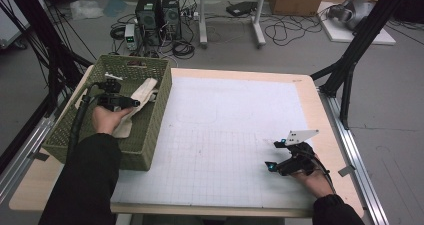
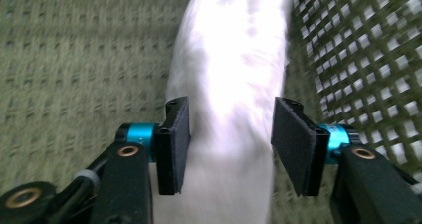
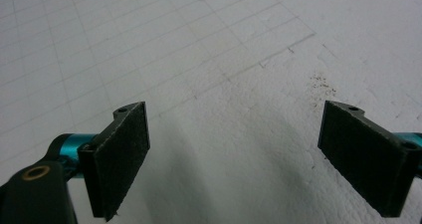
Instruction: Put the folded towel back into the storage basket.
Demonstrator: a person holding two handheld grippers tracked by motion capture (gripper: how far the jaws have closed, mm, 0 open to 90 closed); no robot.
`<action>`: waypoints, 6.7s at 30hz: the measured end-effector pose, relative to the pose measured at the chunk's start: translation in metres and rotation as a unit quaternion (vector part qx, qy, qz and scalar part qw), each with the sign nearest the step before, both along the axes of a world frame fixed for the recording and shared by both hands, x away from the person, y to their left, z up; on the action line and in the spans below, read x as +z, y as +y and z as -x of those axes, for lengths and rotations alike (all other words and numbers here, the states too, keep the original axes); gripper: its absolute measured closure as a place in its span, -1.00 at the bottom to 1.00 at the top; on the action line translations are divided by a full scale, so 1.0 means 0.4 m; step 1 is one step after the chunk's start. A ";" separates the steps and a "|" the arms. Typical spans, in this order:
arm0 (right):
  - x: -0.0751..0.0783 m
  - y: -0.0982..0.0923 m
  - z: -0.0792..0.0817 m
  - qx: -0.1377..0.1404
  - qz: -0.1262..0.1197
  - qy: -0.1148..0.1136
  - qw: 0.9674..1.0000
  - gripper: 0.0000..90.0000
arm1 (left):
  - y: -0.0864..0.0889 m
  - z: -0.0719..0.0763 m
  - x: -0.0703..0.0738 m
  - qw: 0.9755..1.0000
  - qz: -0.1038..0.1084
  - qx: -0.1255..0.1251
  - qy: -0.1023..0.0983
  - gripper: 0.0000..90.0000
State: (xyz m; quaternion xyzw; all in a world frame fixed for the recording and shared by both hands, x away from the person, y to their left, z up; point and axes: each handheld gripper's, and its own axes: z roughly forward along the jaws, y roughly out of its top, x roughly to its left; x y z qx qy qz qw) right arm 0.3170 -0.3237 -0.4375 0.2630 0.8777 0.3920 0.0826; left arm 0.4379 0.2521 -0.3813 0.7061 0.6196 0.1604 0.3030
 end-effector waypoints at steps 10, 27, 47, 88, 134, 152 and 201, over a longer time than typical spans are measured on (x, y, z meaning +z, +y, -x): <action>0.001 0.002 0.003 0.003 0.000 0.001 1.000 -0.74 | 0.015 0.025 0.007 0.995 -0.071 -0.039 0.053 0.00; -0.001 0.007 0.003 0.009 -0.001 0.006 1.000 -0.74 | -0.010 0.012 -0.021 0.992 -0.069 -0.074 0.077 0.52; 0.000 0.009 0.003 0.011 -0.001 0.001 1.000 -0.73 | 0.023 0.065 -0.028 0.972 -0.124 -0.113 0.166 0.87; -0.004 0.019 0.001 0.022 0.001 -0.001 1.000 -0.73 | -0.022 0.065 -0.026 0.980 -0.048 -0.109 0.159 0.74; 0.038 0.010 0.013 -0.002 -0.022 -0.027 0.999 -0.73 | -0.014 0.085 0.040 0.992 0.038 -0.112 0.050 0.30; 0.047 0.003 0.021 -0.004 -0.027 -0.031 0.999 -0.73 | -0.002 0.097 0.055 0.993 0.049 -0.104 0.032 0.21; 0.049 0.005 0.021 0.003 -0.029 -0.036 0.999 -0.74 | 0.075 0.125 0.072 0.943 0.315 -0.110 -0.020 -0.12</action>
